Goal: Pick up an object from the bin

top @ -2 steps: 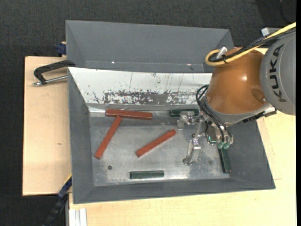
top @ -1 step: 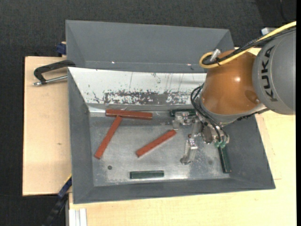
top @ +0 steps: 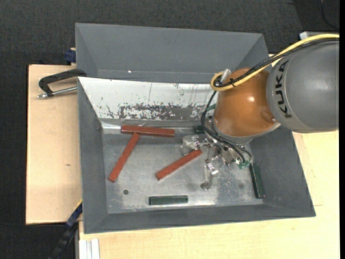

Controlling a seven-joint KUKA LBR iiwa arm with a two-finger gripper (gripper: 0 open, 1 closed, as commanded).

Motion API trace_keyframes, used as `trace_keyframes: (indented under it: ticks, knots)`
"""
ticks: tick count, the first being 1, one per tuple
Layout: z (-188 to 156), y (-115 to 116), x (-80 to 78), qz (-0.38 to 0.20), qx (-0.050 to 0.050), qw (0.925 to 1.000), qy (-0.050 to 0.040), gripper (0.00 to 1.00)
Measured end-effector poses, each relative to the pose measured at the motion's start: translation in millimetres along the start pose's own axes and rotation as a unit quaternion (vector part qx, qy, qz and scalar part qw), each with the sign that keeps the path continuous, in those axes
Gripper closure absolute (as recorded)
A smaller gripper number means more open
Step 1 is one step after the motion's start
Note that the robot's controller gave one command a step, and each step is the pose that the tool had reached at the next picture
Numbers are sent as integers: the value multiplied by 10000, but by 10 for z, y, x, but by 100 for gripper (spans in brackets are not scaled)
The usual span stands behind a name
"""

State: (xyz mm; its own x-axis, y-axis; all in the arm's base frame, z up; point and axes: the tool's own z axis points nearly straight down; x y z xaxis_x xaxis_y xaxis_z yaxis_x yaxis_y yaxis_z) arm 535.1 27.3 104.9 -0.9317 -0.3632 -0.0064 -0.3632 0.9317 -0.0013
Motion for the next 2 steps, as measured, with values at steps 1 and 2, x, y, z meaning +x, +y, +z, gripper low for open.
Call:
trace_keyframes:
  ticks: [1,2]
  knots:
    - [335,107,42,628,-11,9980,15,100]
    - [335,107,42,630,-12,9980,15,100]
